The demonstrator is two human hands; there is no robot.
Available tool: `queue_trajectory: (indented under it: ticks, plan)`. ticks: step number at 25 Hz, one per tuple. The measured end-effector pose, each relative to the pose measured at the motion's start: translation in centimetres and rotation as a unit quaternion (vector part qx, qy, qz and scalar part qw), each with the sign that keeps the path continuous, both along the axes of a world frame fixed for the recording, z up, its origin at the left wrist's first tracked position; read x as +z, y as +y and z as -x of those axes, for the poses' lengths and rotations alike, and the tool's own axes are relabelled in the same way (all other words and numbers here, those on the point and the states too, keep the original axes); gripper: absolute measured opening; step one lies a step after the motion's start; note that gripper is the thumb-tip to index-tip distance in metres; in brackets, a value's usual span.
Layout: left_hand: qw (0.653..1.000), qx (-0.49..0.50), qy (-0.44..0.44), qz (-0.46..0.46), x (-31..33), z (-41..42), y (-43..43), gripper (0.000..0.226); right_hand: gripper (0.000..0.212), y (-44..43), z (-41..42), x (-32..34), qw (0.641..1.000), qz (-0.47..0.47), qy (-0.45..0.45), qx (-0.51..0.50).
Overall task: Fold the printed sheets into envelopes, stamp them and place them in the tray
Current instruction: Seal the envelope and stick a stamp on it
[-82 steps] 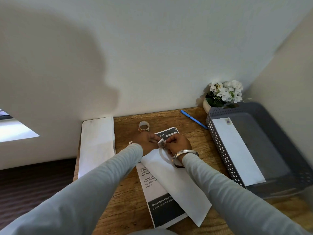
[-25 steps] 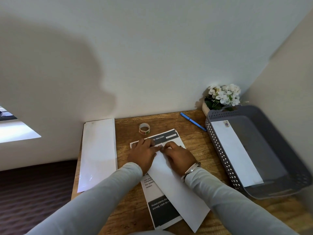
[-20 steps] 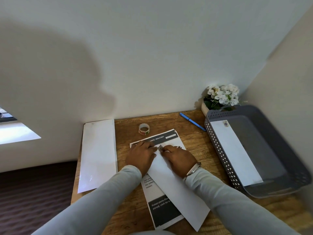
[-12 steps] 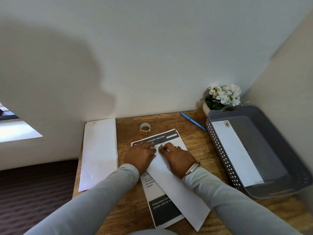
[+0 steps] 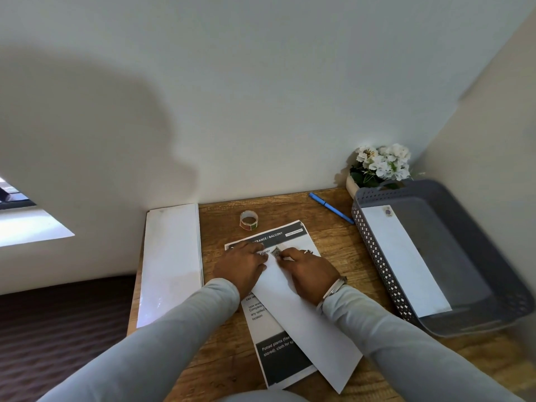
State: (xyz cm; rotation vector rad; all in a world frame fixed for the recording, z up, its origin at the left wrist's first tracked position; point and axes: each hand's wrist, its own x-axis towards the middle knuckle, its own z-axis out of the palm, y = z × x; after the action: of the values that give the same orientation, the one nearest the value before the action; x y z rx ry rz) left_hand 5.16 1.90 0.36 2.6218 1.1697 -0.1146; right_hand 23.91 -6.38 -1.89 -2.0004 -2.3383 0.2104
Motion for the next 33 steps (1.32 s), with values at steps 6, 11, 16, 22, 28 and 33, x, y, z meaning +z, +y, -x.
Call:
queue_trajectory:
  ticks: [6,11,16,22,28,33]
  plan:
    - [1.000,0.003,0.002,-0.005,-0.2,0.0,-0.1,0.040,0.040,0.1,0.1,0.9,0.998,0.024,0.045,-0.024]
    - [1.000,0.003,-0.003,-0.012,-0.5,0.0,-0.2,0.040,0.053,0.3,1.0,1.5,0.998,0.039,0.022,-0.038]
    - [1.000,0.004,-0.002,-0.014,-0.8,0.0,-0.1,0.040,0.056,0.7,0.9,1.2,0.997,0.058,0.020,-0.045]
    - [1.000,0.001,0.003,-0.013,-0.9,0.0,0.0,0.040,0.062,0.5,1.1,1.2,0.996,0.065,-0.001,-0.069]
    - [1.000,0.010,0.002,-0.012,-1.0,-0.2,0.0,0.041,0.063,0.3,0.6,0.8,0.995,0.053,0.002,-0.082]
    - [0.998,-0.026,0.028,-0.047,-0.7,-1.2,0.2,0.052,0.059,0.1,0.1,0.4,0.997,0.021,0.013,-0.066]
